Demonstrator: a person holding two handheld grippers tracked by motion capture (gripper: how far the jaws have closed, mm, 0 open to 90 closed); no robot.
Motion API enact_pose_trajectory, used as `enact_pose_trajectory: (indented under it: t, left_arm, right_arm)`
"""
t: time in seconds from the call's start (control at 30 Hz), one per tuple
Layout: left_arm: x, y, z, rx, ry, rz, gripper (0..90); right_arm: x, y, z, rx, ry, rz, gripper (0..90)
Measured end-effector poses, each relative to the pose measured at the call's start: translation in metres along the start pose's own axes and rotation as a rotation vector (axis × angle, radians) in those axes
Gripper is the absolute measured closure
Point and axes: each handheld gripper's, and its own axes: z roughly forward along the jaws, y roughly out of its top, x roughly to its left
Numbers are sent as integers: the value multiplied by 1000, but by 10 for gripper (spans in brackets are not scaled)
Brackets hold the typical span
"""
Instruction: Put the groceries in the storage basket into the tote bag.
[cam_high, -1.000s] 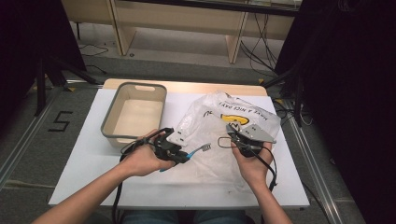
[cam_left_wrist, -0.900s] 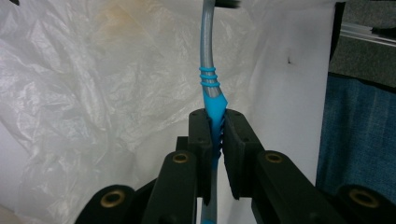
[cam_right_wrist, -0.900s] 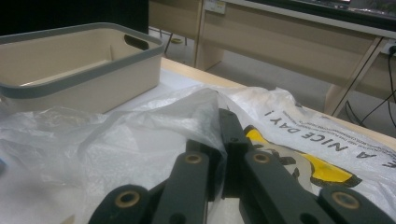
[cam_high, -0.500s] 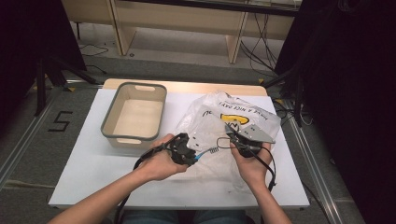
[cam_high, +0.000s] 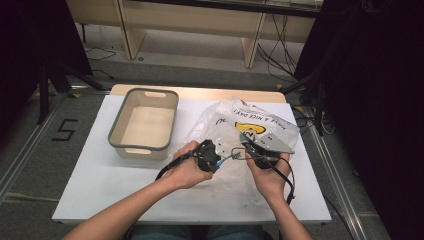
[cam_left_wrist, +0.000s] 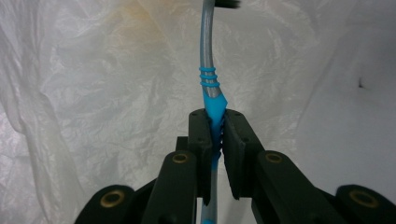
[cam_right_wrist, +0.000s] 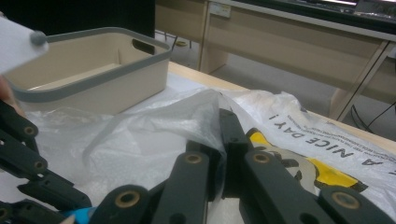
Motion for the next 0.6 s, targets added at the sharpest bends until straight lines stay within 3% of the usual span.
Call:
enact_pose_trajectory:
  t: [0.6]
  left_arm:
    - [3, 18, 28, -5, 94, -28, 813]
  right_arm:
    - [-1, 0, 0, 0, 2, 3, 900]
